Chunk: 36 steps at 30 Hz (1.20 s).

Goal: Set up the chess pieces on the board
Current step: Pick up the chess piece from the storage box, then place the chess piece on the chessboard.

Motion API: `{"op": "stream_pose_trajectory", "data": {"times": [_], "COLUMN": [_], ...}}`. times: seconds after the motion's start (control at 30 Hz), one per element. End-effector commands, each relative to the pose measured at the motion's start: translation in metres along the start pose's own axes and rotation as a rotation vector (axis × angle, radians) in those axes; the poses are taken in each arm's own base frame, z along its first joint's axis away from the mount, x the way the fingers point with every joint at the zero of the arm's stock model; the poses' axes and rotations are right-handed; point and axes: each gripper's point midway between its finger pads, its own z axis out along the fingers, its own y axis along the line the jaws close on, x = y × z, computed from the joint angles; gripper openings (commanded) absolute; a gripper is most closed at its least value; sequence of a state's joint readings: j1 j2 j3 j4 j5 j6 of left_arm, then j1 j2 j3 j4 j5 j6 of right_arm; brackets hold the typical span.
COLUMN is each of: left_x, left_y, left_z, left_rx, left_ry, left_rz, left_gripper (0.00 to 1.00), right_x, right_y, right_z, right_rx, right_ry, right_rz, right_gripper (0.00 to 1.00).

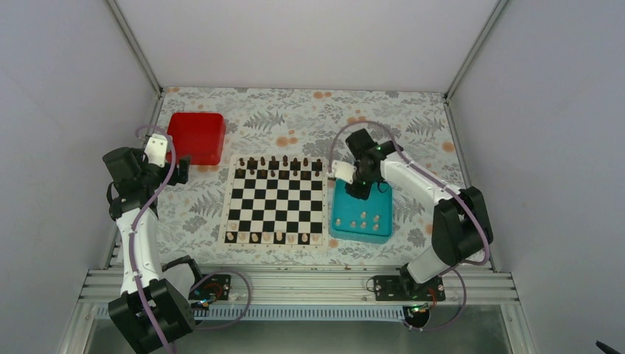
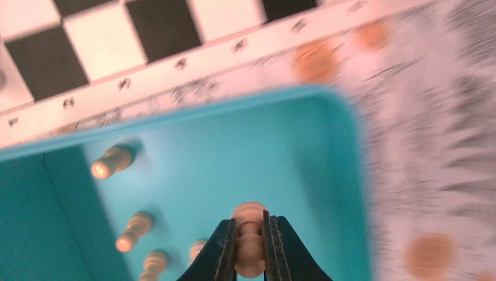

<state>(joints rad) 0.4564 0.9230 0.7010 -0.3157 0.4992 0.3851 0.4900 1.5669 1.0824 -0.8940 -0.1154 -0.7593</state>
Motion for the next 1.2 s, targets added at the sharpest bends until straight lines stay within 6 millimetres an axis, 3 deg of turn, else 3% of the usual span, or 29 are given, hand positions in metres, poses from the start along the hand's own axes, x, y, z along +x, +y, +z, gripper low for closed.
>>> {"op": "stream_pose_trajectory", "data": {"times": [0.0,0.17,0.3,0.4,0.57,0.83,1.17], "left_x": [-0.004,-0.004,-0.003,-0.003,-0.002,-0.002,-0.002], "left_y": [0.0,0.0,0.001,0.002,0.002,0.003,0.002], "left_z": [-0.001,-0.002,-0.002,-0.002,-0.001,-0.001,-0.001], "left_rx": [0.006,0.006,-0.005,-0.008,-0.008,-0.01,-0.005], "left_ry": [-0.018,-0.018,-0.016,-0.014,-0.014,-0.013,-0.016], "left_rz": [0.016,0.017,0.017,0.017,0.015,0.014,0.016], "left_gripper": [1.0,1.0,1.0,1.0,1.0,1.0,1.0], "right_x": [-0.035,-0.102,-0.159,-0.194,-0.235,-0.261,-0.273], "right_y": [-0.017,-0.002,0.031,0.06,0.105,0.164,0.191], "right_z": [-0.054,-0.084,-0.084,-0.075,-0.042,0.029,0.067], "right_rx": [0.094,0.108,0.062,0.024,-0.034,-0.122,-0.123], "right_ry": [-0.04,-0.091,-0.109,-0.119,-0.12,-0.081,-0.078], "right_rz": [-0.062,-0.201,-0.328,-0.418,-0.539,-0.656,-0.702], "right_gripper": [0.05,0.06,0.06,0.07,0.08,0.08,0.1]}}
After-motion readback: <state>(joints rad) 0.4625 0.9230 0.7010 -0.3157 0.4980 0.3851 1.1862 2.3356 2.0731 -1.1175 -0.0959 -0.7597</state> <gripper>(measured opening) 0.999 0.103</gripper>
